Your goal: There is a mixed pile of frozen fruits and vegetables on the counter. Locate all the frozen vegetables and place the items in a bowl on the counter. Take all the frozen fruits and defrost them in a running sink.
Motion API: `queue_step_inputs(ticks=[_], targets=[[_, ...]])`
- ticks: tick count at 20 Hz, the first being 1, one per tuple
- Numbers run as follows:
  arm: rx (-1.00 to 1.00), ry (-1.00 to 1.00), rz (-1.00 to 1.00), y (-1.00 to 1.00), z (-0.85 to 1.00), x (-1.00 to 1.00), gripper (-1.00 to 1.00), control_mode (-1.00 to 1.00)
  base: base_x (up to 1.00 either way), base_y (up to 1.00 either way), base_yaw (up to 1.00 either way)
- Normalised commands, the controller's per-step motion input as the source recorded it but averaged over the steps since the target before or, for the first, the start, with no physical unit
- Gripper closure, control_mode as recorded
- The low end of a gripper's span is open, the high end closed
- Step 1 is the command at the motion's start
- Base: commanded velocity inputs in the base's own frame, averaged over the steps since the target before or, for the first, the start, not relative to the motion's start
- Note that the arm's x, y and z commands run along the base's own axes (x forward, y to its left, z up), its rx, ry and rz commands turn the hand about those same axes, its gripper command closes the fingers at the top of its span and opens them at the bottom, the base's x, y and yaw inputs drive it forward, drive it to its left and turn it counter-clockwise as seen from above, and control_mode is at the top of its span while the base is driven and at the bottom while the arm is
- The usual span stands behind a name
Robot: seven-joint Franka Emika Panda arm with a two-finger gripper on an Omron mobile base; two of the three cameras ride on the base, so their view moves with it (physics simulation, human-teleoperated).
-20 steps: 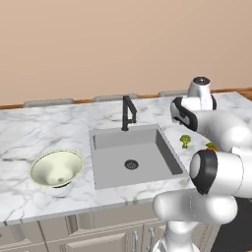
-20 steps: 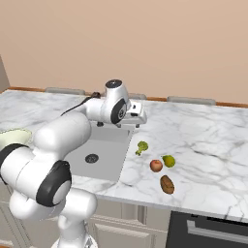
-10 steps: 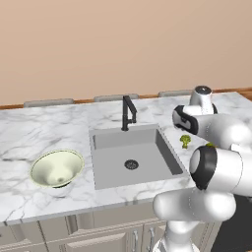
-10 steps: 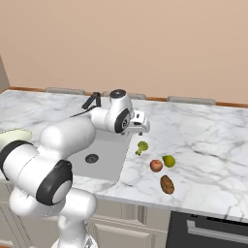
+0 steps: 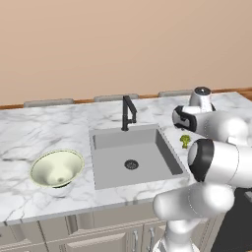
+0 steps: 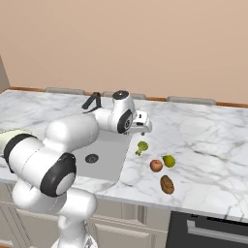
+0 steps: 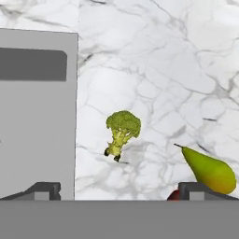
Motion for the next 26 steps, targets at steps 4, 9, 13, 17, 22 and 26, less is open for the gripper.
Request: queue_step_inputs(ticks=[4,9,13,17,22,26], targets=[[0.02,0.00,0.00,-0.11,-0.07,0.43,-1.00,-1.00,0.00,0.00,0.00],[0.07,0.00,0.00,-0.17,-0.13,0.31,-1.00,-1.00,0.00,0.00,0.00],[0.06,0.00,0.00,-0.27,-0.12,0.00,-1.00,-1.00,0.00,0.00,0.00],[0.00,0.00,0.00,-0.08,-0.31,0.00,-1.00,-1.00,0.00,0.00,0.00],[0.00,0.00,0.00,0.00,-0.31,0.00,-1.00,-1.00,0.00,0.00,0.00],[0.00,0.00,0.00,0.00,-0.24,0.00,-1.00,-1.00,0.00,0.00,0.00]])
